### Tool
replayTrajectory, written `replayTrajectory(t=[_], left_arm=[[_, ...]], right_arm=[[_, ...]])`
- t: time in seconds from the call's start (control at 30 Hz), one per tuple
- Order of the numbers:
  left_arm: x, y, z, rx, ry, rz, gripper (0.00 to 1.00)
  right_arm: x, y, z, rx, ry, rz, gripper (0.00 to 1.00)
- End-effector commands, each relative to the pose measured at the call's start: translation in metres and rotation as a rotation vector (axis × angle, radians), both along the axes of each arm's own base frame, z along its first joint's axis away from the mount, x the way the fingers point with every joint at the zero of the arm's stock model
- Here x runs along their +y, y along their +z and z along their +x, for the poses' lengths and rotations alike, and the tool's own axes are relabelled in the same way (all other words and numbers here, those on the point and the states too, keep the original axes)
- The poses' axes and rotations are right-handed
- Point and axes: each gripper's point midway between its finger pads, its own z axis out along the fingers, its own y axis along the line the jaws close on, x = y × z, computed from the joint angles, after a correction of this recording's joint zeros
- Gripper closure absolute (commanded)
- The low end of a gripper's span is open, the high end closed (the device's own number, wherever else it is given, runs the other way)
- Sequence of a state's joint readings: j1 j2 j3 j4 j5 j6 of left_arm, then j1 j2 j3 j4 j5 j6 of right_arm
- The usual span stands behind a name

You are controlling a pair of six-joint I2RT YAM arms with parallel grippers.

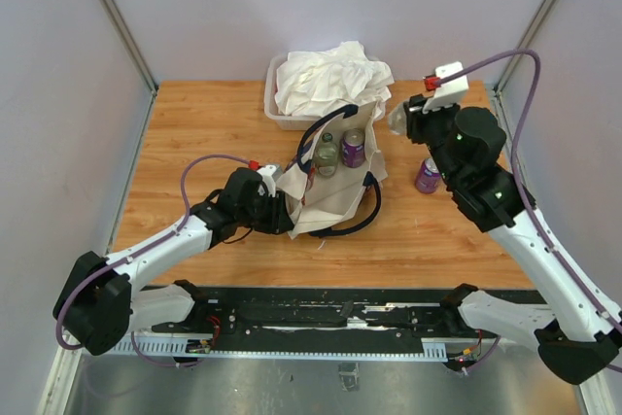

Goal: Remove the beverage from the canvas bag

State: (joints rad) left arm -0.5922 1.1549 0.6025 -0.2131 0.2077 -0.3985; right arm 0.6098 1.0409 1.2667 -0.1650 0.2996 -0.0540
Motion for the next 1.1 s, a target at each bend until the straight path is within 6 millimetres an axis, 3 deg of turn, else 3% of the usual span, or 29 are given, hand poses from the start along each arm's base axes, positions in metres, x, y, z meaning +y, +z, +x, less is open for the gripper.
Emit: replayTrajectory(t=[0.0, 0.1, 0.2, 0.43, 0.77, 1.07], left_arm=[[0.003, -0.008, -0.007, 0.029, -0.024, 0.038, 0.59], [0.003, -0.008, -0.006, 0.029, -0.028, 0.042, 0.59], [0.004, -0.008, -0.006, 0.029, -0.03, 0.046, 0.59], [0.004, -0.008, -0.006, 0.032, -0.034, 0.052, 0.59], [0.005, -0.011, -0.007, 0.04, -0.027, 0.059, 0.59], [0.004, -0.01, -0.006, 0.042, -0.031, 0.06, 0.59]], right_arm=[[-0.075, 0.065, -0.023, -0.192, -0.305, 0.035, 0.99], [-0.094, 0.057, -0.03, -0.173, -0.384, 0.019, 0.99], [-0.099, 0.037, -0.03, -0.118, -0.42, -0.012, 0.99], [-0.084, -0.04, -0.017, 0.072, -0.412, -0.021, 0.99], [-0.086, -0.153, -0.009, 0.314, -0.406, 0.106, 0.99], [-0.096, -0.206, -0.013, 0.417, -0.439, 0.183, 0.99]])
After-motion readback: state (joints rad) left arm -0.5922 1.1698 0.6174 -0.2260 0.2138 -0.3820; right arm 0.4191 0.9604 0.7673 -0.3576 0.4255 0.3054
